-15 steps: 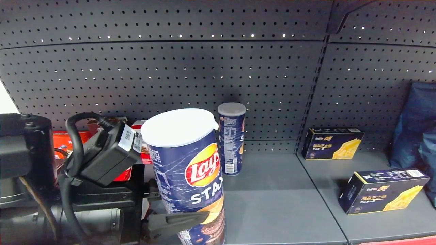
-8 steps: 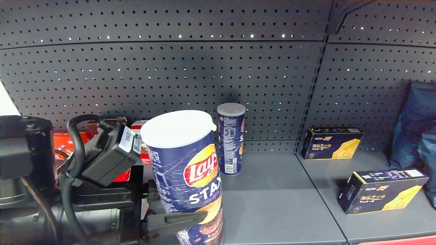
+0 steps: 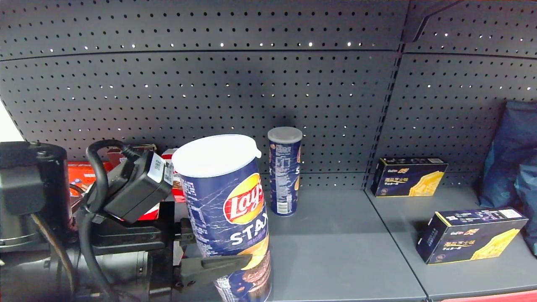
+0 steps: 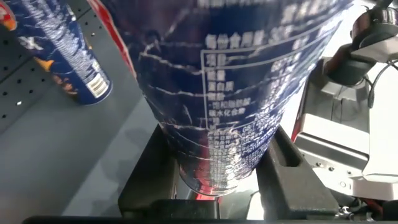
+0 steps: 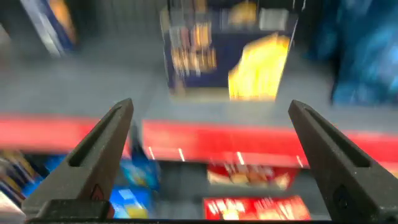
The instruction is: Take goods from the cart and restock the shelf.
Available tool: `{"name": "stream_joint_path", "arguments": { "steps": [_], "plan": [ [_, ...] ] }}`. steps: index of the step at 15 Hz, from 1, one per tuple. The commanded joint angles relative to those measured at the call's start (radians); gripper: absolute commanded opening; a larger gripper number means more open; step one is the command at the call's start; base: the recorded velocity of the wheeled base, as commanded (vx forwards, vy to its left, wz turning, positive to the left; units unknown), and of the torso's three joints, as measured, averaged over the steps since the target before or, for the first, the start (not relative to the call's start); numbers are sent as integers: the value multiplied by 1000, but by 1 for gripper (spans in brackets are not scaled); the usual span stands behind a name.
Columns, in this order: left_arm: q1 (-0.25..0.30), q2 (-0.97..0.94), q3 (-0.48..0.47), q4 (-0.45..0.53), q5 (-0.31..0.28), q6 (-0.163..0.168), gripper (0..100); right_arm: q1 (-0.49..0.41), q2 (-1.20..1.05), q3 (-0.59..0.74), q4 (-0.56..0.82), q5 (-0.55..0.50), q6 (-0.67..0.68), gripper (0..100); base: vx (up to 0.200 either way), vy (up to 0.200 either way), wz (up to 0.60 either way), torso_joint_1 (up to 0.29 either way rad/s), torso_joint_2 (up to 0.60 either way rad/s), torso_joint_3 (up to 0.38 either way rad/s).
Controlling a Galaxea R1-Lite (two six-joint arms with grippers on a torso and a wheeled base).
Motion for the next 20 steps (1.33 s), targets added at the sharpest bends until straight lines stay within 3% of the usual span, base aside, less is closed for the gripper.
{"name": "stream_joint_path", "arguments": {
  "steps": [1,7,11,13,15,17,18,20],
  "plan": [
    [2,37,-5,-7,0,-1,0,59,402,-397,-38,80,94,100,0,0,0,0,0,0],
    [2,52,-8,-5,0,-1,0,214,664,-479,-61,175,2,100,0,0,0,0,0,0],
    [16,52,-11,-5,-1,-4,0,346,974,-685,-75,184,-51,100,0,0,0,0,0,0],
    [18,51,-14,-5,0,-5,0,349,1067,-740,-76,203,-52,100,0,0,0,0,0,0],
    [62,48,-16,-5,-3,-4,0,376,1196,-814,-78,215,-67,100,0,0,0,0,0,0],
    [67,46,-14,-2,-4,-4,0,375,1296,-823,-168,246,-100,100,0,0,0,0,0,0],
    [67,46,-11,-4,-4,-4,0,373,1385,-822,-300,298,-103,100,0,0,0,0,0,0],
    [67,48,-11,-5,-3,-4,0,381,1466,-838,-360,307,-103,100,0,0,0,0,0,0]
  ]
}}
